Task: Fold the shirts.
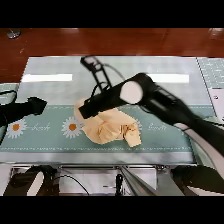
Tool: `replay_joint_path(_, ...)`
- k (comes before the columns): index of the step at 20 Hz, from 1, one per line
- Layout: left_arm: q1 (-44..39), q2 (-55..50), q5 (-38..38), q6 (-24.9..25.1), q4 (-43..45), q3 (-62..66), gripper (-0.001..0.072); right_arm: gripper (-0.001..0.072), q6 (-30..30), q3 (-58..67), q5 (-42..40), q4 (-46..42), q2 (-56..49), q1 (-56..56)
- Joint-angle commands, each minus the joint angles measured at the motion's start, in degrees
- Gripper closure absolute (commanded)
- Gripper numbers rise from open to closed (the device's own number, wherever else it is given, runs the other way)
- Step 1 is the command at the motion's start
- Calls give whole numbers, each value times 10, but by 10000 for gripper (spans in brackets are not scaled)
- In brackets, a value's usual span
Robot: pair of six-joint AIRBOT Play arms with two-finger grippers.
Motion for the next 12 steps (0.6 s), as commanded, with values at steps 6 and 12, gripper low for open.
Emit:
replay_joint_path(6, 12, -31, -110, 20, -17, 0, 3, 86, 38, 33, 113, -76, 72, -175)
replay_joint_path(12, 3, -230, -169, 171, -210, -7, 3, 92, 33, -116, 210, -175, 298, -535)
